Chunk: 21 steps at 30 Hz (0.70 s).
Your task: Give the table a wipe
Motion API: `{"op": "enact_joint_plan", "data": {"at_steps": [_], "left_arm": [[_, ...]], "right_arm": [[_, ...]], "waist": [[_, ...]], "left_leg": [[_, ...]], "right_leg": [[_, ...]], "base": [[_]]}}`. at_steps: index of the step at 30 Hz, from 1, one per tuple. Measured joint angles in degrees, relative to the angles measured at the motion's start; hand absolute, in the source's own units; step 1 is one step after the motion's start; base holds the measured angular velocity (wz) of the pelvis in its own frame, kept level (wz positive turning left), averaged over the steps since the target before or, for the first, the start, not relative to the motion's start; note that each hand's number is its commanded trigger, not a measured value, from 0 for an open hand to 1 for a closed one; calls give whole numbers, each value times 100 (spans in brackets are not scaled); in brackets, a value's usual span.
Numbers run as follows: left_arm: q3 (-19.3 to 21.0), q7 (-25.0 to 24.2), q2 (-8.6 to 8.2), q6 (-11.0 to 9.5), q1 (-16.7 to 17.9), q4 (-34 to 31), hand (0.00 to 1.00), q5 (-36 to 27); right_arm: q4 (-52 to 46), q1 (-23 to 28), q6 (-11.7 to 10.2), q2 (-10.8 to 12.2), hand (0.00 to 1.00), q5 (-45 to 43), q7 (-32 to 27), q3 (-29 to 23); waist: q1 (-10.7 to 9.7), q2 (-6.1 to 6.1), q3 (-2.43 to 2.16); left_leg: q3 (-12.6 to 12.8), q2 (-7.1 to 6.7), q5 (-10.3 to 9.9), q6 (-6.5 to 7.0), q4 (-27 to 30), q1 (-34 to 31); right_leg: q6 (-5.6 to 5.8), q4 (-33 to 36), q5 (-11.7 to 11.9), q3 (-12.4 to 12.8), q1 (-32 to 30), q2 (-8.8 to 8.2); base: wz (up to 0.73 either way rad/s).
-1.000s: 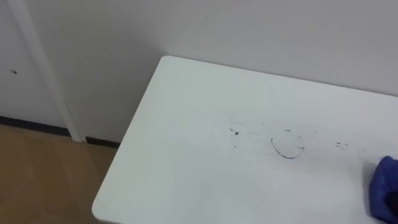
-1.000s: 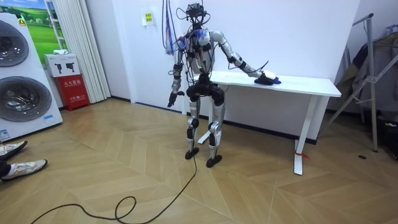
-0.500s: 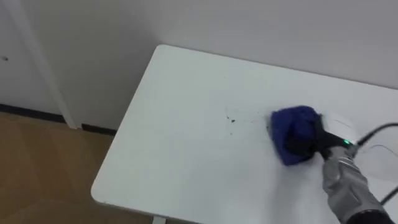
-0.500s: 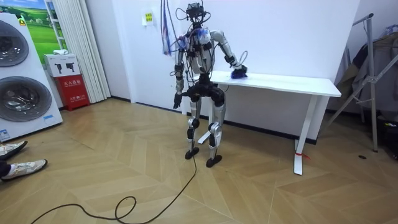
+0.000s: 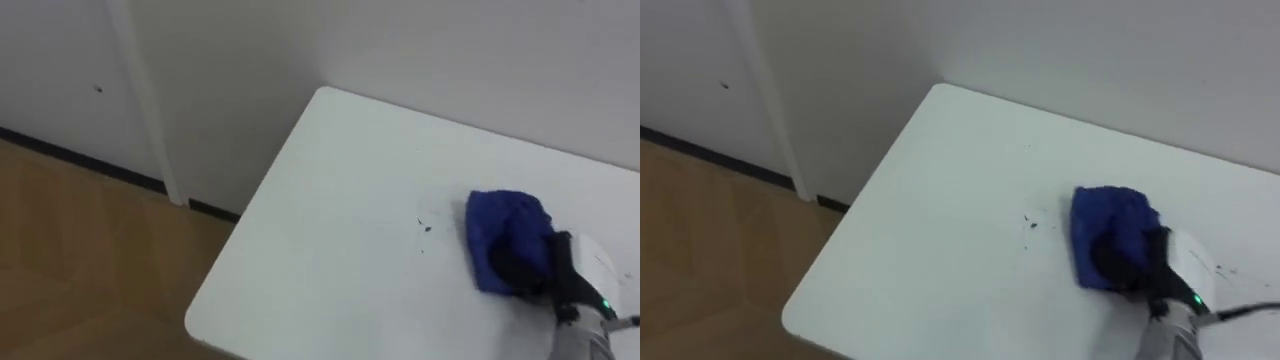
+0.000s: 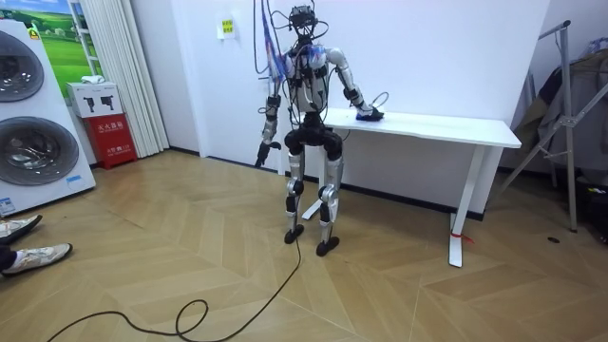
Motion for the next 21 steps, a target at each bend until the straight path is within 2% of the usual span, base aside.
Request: {"op": "enact_joint_plan", "data": {"at_steps": [2, 5, 7, 9, 11, 12, 13, 14, 15, 16, 17, 18, 20, 21], "left_arm": [[283, 17, 6, -4, 35, -4, 0, 11], [248, 28, 7, -57, 27, -49, 0, -15], [96, 105, 12, -68, 3, -78, 0, -114], [-106, 143, 9, -69, -77, -77, 0, -135], [-422, 146, 2, -64, -284, 36, 0, -149], [-526, 142, 2, -51, -332, 69, 0, -149], [-676, 130, -18, -45, -454, 111, 0, -131], [-776, 118, -48, -17, -534, 112, 0, -138], [-877, 87, -57, 34, -585, 98, 0, -140], [-897, 62, -66, 54, -592, 77, 0, -140], [-965, -23, -84, 114, -634, -28, 0, -132], [-1066, -99, -100, 145, -682, -162, 0, -128], [-1118, -167, -104, 164, -636, -316, 0, -133], [-1111, -165, -102, 179, -577, -345, 0, -132]], "right_arm": [[383, 210, -18, -95, 100, 246, -26, -509], [837, 256, -15, -300, 100, 545, -23, -736], [878, 105, 70, -330, 100, 639, 13, -716], [872, -185, 282, -300, 100, 608, 64, -594], [822, -714, 764, -174, 100, 586, 192, -340], [786, -862, 887, -120, 100, 584, 250, -234], [559, -1133, 1153, -11, 100, 522, 409, 77], [220, -1450, 1350, 127, 100, 283, 656, 559], [-98, -1853, 1408, 258, 100, 17, 985, 1099], [-188, -2087, 1403, 343, 100, -129, 1153, 1373], [-284, -2522, 1364, 521, 100, -437, 1411, 1761], [-280, -2897, 1287, 639, 100, -751, 1615, 1989], [-279, -3187, 1133, 759, 100, -962, 1840, 2116], [-246, -3183, 1085, 796, 100, -977, 1881, 2115]], "waist": [[-205, -70, -35], [-327, -114, -55], [-335, -111, -55], [-284, -106, -52], [-129, -77, -34], [-75, -61, -24], [79, -35, 1], [199, -10, 40], [290, 0, 86], [316, -1, 100], [397, -7, 169], [530, -9, 210], [781, -4, 210], [816, -10, 208]], "left_leg": [[-10, -2, -49, 24, 30, 21], [4, -21, -63, 33, 74, 36], [38, -14, -73, 31, 105, 34], [157, 8, -76, 24, 113, 24], [343, 72, -93, -23, 131, -8], [395, 96, -96, -48, 134, -21], [432, 127, -87, -63, 136, -57], [438, 156, -73, -83, 136, -93], [439, 196, -64, -98, 138, -145], [429, 217, -46, -124, 144, -200], [349, 225, -7, -155, 144, -269], [322, 232, 44, -176, 130, -308], [190, 207, 88, -164, 81, -331], [128, 192, 106, -163, 59, -329]], "right_leg": [[11, 5, 7, -22, 67, -4], [34, 7, 22, -13, 104, -16], [56, 4, 35, -23, 91, -17], [61, 11, 38, 13, 34, -14], [19, 26, 64, 61, -81, 18], [-8, 38, 81, 92, -122, 32], [-57, 79, 114, 154, -229, 67], [-110, 133, 147, 182, -358, 110], [-162, 141, 179, 191, -446, 156], [-181, 137, 191, 187, -487, 177], [-203, 120, 190, 150, -521, 202], [-220, 100, 181, 114, -558, 214], [-231, -11, 172, 28, -536, 220], [-221, -30, 166, -22, -510, 215]], "base": [[6], [-10], [-23], [-40], [-48], [-48], [-59], [-65], [-40], [0], [32], [38], [45], [61]]}}
